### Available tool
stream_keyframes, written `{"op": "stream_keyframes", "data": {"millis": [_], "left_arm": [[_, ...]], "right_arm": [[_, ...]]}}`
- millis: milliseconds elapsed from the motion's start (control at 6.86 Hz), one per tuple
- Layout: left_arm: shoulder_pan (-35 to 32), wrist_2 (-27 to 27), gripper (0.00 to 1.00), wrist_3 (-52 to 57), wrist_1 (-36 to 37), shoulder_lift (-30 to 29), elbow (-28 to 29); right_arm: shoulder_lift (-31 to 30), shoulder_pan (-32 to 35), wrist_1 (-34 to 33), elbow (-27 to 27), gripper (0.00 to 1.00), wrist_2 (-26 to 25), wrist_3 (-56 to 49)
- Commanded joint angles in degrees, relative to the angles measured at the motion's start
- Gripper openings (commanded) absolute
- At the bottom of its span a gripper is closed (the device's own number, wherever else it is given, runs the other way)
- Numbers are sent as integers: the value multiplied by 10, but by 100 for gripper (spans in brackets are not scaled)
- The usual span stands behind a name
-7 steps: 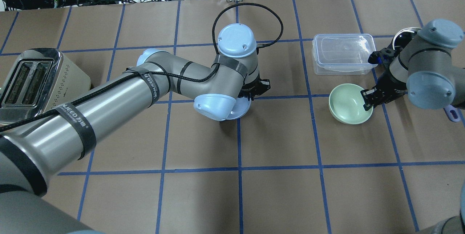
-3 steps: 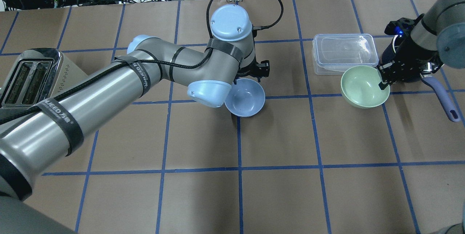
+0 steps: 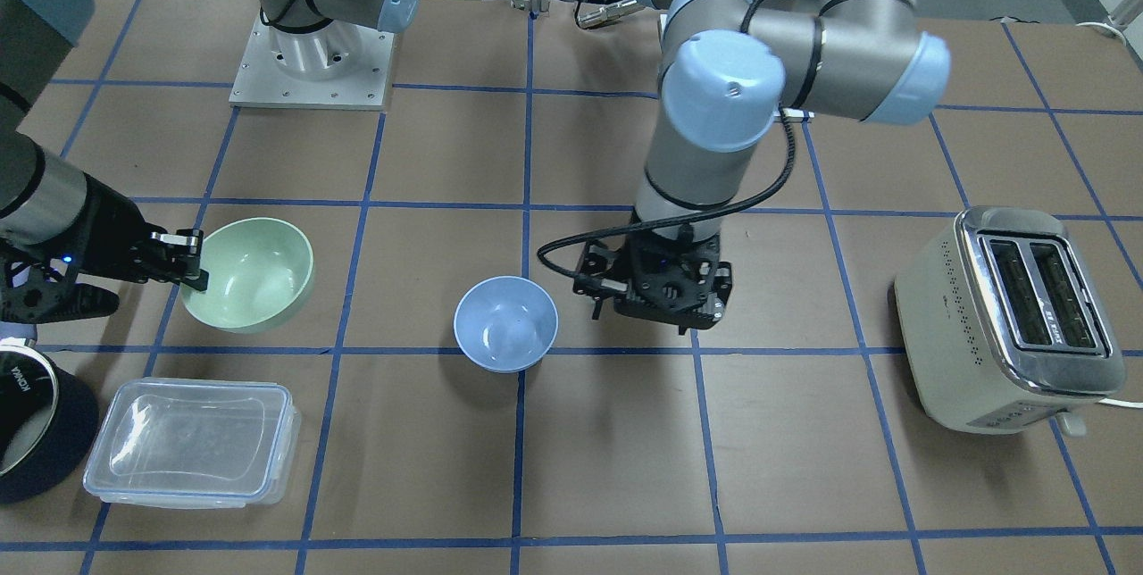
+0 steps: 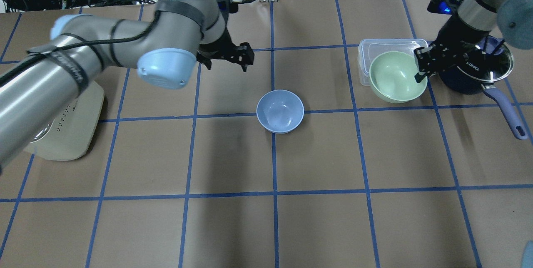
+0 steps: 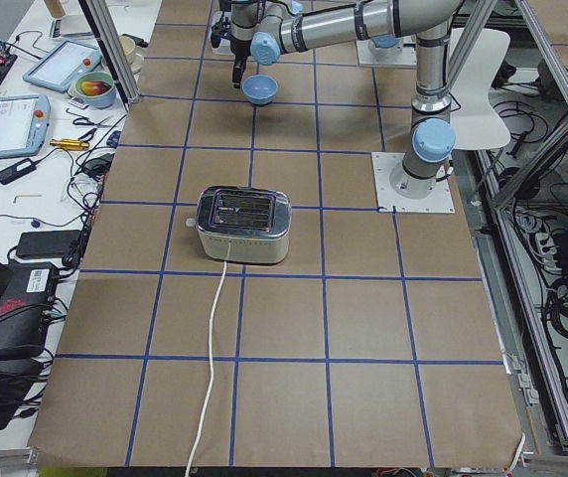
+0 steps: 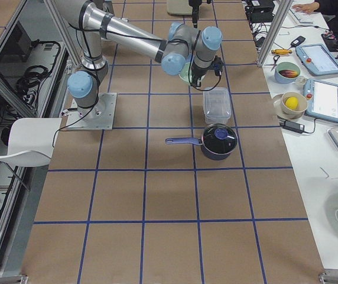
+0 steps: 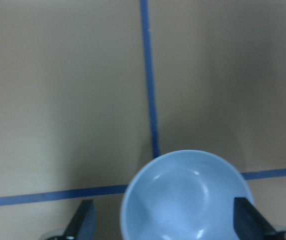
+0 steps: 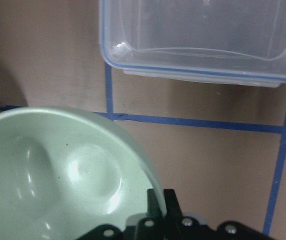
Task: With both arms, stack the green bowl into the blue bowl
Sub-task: 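Set blue bowl down at center and release while right gripper lifts green bowl, then lower the green bowl into the blue bowl with right gripper while left arm withdraws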
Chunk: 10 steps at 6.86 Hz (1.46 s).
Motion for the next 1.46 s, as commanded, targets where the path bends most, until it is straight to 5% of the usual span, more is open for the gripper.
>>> {"op": "stream_keyframes", "data": {"millis": [0, 292, 729, 1167, 1312], "left_arm": [[61, -2, 100, 47, -106, 71, 5], [65, 4, 100, 47, -206, 114, 32], [75, 3, 100, 34, -319, 96, 141], [73, 4, 100, 24, -328, 104, 144], [74, -1, 100, 23, -336, 113, 148]], "right_arm": [[12, 120, -48, -8, 0, 20, 127], [63, 195, -97, -7, 0, 20, 199], [112, 235, -126, -5, 0, 20, 240], [116, 235, -127, 3, 3, 18, 228], [115, 235, -146, 11, 94, 15, 235]]}}
